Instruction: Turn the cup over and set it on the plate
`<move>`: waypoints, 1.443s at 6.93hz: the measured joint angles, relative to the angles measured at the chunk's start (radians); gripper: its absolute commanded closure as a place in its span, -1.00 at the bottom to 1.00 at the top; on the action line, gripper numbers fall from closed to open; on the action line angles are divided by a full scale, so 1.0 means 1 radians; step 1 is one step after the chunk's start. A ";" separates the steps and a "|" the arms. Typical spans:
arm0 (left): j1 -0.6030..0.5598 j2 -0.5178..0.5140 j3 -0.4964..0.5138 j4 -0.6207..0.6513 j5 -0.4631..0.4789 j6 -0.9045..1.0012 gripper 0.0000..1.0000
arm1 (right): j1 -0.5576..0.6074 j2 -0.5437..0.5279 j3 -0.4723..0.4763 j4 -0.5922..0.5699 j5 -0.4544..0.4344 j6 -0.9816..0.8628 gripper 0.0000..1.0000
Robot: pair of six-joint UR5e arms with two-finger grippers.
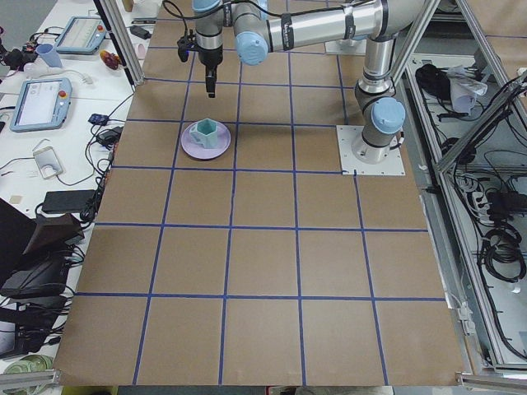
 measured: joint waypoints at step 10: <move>-0.066 0.091 -0.017 -0.163 -0.032 -0.093 -1.00 | 0.000 0.000 0.000 0.000 0.000 0.000 -1.00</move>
